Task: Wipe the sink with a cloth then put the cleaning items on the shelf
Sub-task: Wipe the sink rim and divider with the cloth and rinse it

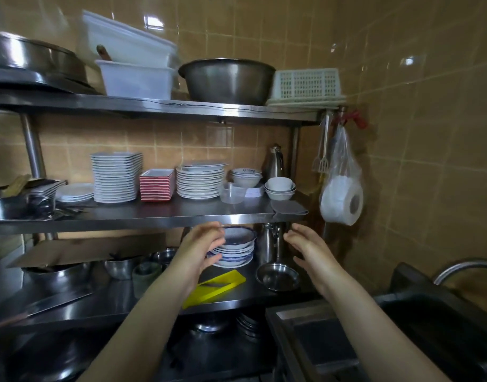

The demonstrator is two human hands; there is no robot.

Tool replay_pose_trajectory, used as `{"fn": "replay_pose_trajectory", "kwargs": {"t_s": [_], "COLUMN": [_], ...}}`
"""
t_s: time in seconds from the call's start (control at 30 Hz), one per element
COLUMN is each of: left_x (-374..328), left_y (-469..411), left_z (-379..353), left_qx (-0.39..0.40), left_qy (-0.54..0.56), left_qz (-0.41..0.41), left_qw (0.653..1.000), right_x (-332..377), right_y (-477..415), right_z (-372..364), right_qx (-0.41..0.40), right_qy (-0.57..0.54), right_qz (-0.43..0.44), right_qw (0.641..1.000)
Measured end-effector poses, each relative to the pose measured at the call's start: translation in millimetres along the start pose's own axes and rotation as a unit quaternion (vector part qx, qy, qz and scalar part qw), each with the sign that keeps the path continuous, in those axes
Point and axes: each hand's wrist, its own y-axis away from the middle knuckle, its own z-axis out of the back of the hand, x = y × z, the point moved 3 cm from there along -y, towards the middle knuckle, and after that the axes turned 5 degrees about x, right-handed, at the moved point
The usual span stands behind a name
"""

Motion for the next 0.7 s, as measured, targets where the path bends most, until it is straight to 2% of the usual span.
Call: {"fn": "replay_pose_trajectory", "kwargs": {"t_s": [0.2,0.47,0.7], "left_x": [17.9,38.1,55.2], "left_y": [-56.4,-131.2,-230.2], "left_z": [-3.4,24.3,45.6], "left_qx": [-0.013,-0.005,0.049], "left_qy": [0.000,0.013,0.020], "left_qz": [-0.002,0.001,0.009], "left_qw": [1.000,1.000,0.999], "right_x": [-23.5,-47.8,-73.3], "right_y": [-62.9,-142.4,-222.4], "right_z": [12.1,0.8,-20.8], "right_qx": [-0.030,-0.043,-0.108], "right_qy": [-0.067,-0.036,-0.028], "right_qz": [-0.028,-0.038,-0.042], "right_qw": [0.997,0.998,0.993]}}
